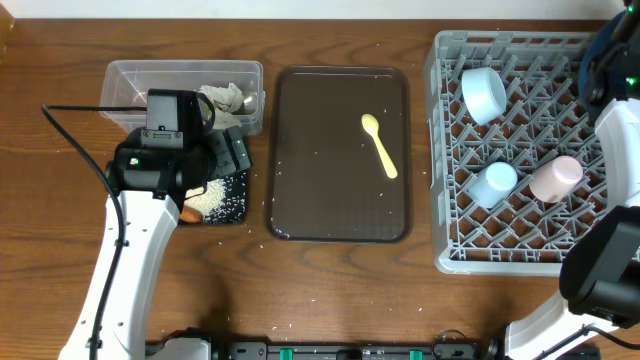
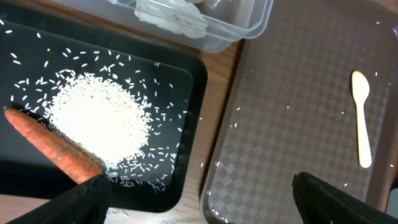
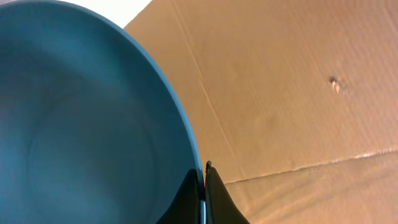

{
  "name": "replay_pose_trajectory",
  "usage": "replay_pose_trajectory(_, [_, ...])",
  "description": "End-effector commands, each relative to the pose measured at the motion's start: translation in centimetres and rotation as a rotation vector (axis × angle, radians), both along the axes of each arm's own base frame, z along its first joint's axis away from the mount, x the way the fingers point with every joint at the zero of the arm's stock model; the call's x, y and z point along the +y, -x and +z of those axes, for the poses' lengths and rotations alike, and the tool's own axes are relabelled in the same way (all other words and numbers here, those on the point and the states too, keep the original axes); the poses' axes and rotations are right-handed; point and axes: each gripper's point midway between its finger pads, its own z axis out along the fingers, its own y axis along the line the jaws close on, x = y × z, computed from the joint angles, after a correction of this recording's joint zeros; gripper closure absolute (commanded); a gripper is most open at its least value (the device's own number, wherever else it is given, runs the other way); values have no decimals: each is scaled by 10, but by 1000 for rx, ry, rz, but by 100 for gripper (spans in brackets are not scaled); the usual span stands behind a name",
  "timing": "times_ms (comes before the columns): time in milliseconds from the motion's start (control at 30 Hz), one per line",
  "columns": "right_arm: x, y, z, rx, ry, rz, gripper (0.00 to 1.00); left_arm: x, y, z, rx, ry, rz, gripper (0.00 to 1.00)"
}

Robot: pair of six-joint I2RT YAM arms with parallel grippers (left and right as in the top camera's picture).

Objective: Sort waste into correct bins and load items into the dishwasher rack
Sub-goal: 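Lift the blue plate and carry it right over the rack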

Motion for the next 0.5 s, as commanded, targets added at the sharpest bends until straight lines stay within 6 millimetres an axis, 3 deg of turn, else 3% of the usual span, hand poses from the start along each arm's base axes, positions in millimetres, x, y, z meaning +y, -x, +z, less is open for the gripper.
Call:
replay_pose_trajectory(0, [-11,-1,3,71,36,47,99,3,-3,2,-3,-6,10,5])
replay_pose_trajectory(167, [-11,-7,-2,121,57,86,99,3,-3,2,-3,-6,10,5])
replay_pose_trajectory(467, [-5,-16,-35,242,55,124,99,3,-3,2,-3,-6,10,5])
